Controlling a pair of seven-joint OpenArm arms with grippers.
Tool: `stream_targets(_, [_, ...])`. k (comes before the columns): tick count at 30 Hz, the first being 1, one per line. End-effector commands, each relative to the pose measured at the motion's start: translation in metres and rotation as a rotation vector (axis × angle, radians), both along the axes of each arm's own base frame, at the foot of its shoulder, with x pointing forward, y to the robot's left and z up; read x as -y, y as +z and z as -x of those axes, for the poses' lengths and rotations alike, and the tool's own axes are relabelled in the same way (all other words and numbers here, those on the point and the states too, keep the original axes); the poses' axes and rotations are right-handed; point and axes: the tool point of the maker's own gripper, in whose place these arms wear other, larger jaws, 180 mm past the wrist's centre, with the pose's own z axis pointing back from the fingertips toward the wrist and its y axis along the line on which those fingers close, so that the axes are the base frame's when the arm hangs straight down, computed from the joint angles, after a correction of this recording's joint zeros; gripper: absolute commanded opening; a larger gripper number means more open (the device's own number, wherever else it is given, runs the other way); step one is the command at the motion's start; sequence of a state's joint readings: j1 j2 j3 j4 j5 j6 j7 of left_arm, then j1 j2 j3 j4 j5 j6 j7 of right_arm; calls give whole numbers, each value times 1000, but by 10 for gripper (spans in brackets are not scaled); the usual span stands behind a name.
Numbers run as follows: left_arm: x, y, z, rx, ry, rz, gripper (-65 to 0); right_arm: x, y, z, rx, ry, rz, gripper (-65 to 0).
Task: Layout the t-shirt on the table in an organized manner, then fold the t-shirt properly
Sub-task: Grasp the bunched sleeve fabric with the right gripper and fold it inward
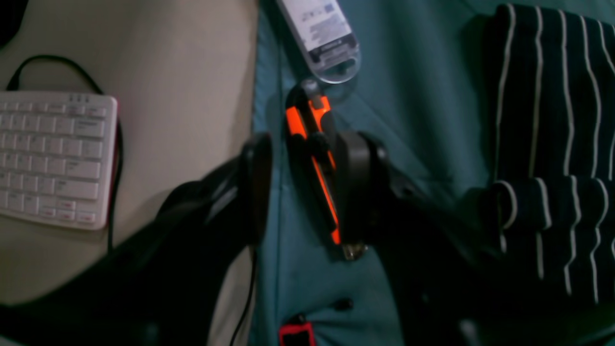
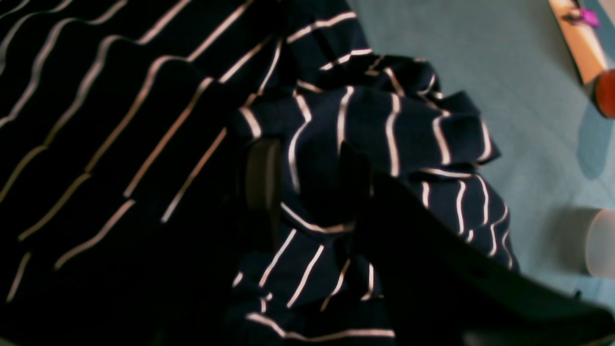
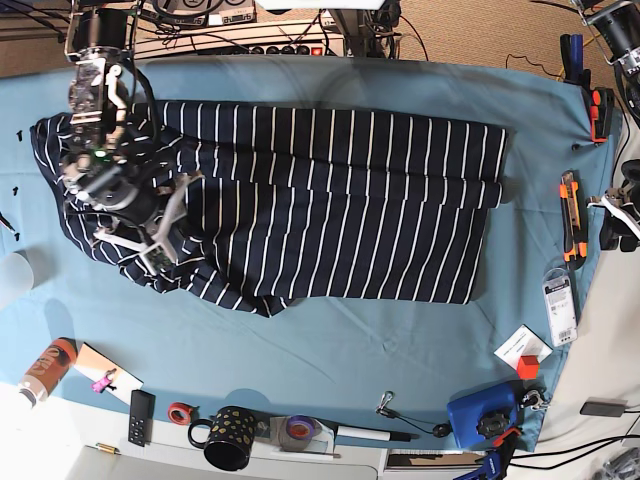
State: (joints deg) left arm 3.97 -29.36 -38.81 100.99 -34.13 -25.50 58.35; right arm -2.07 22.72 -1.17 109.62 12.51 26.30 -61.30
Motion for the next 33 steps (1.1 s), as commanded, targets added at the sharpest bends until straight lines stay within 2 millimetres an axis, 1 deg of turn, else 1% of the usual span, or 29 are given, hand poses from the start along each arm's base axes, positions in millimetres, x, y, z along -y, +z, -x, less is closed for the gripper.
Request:
stream_targets(1, [-4,17,-7,53,-8,-20,-420,4,13,-9,53,-21,24,-444])
stream_targets(4, [-4,18,-7,54,-8,-20,-420,13,10,-9,57,-91,81,-444])
stream_targets(7, [-4,18,-7,54,-8,-20,-420,22,13,-13,86,-138,105,-444])
stream_targets(10, [-2,18,-8,59,-11,-11,-420,25,13,-18,117,-142,111,-444])
stream_targets(13, [3,21,-9,75,-25,21,-420,26,3,-19,103,-142,92,-445])
stream_targets(17, [4,21,-9,76,-26,23,-420,30,-16,-14,39,-153,71,-445])
stream_targets(19, [4,21,-9,76,-26,23,-420,28,-19,-13,28,-148,60,-446])
stream_targets(20, [4,21,-9,76,-26,23,-420,28,-19,-13,29,-148,60,-463])
stream_targets(21, [4,21,-9,76,-26,23,-420,28,-17,-14,32,-148,60,-506])
stream_targets(23, [4,21,-9,76,-26,24,-420,29,-15,-16,39,-149,65,-628])
stream_targets(24, [4,21,-9,75,-26,24,-420,31,-13,-18,48,-151,76,-650])
stream_targets(26, [4,21,-9,76,-26,24,-420,37,-4,-26,78,-159,114,-650])
stream_targets(28, [4,21,-9,76,-26,24,-420,41,10,-37,122,-168,134,-650])
stream_targets(31, [4,20,-9,75,-25,24,-420,53,40,-56,204,-205,130,-650])
stream_targets(33, [4,21,-9,75,-26,24,-420,66,64,-67,271,-246,119,-650])
